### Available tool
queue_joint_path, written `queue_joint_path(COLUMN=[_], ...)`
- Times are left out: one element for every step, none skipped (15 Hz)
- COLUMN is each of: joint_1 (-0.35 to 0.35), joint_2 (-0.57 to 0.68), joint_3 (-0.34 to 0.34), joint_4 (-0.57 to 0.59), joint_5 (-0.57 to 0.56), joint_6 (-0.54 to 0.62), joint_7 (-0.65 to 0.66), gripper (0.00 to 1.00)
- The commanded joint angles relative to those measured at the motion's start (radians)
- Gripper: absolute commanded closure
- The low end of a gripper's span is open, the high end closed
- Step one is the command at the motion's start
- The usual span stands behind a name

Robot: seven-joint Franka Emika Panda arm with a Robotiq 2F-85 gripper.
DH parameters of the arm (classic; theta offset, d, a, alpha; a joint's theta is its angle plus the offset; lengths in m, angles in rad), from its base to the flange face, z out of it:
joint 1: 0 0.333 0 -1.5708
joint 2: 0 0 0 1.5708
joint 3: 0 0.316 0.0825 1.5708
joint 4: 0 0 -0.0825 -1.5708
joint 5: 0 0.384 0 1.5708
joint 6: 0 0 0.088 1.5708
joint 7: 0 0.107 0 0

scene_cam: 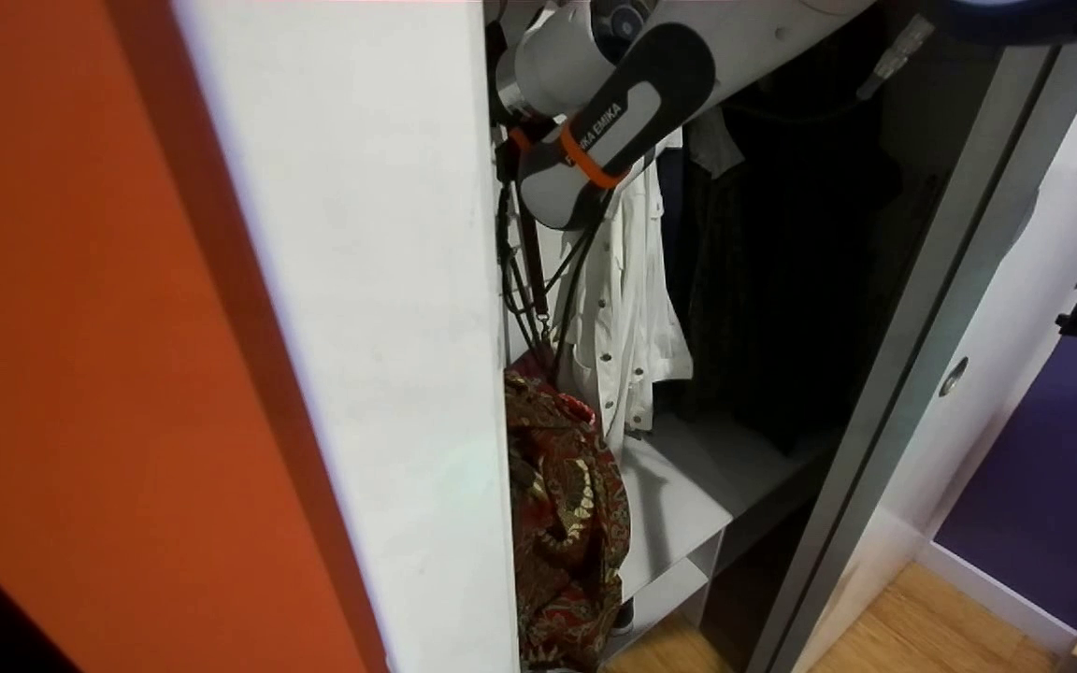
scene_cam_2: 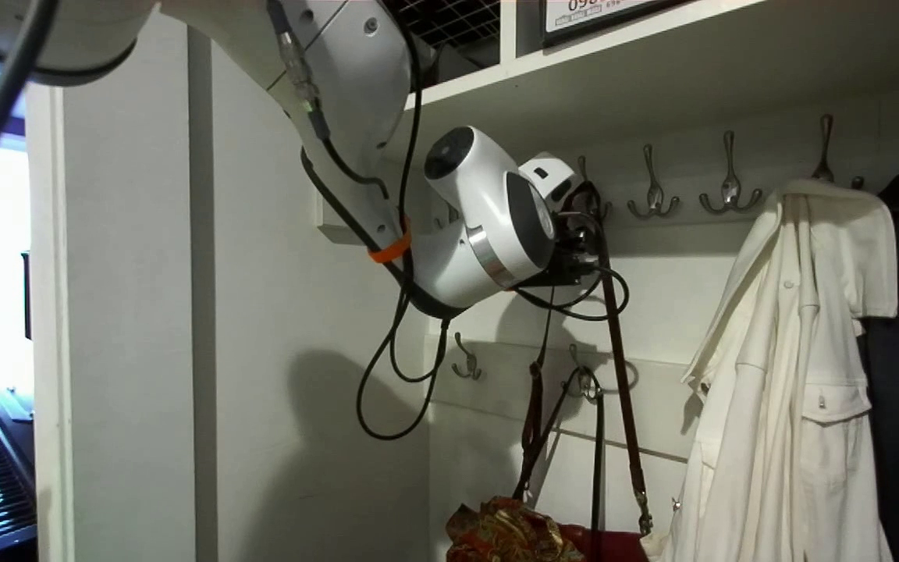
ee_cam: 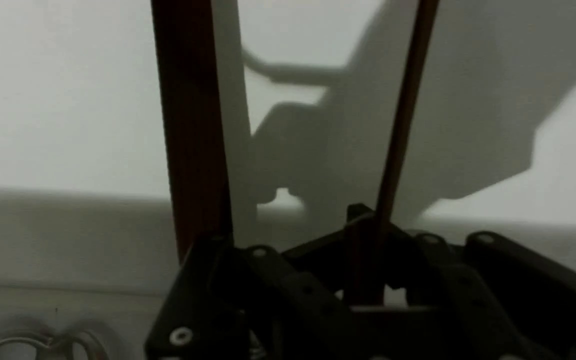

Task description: Move the sling bag from the top hook to the bottom hook

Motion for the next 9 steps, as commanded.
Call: queue_joint_path(joint_1=[0.019, 0.029, 0.037, 0.046, 0.056, 0.065, 0.075, 0.085, 0.097], joint_2=[0.002, -0.001, -0.006, -0.01, -0.014, -0.016, -0.017, -0.017, -0.017], joint_3=[-0.034, -0.05, -0.063, -0.077, -0.093, -0.107, -0.119, -0.13, -0.141], joint_4=[0.021, 0.018, 0.013, 0.009, 0.005, 0.002, -0.001, -0.003, -0.006], joint_5=[0.036, 0.047, 0.057, 0.07, 0.089, 0.106, 0.121, 0.133, 0.149], joint_6=[0.089, 0.109, 0.129, 0.148, 0.17, 0.19, 0.208, 0.223, 0.23], joint_7=[-0.008, -0.02, -0.029, -0.039, -0.052, -0.063, -0.076, -0.088, -0.1], gripper=[1.0, 1.0, 1.0, 1.0, 1.0, 1.0, 1.0, 1.0, 1.0])
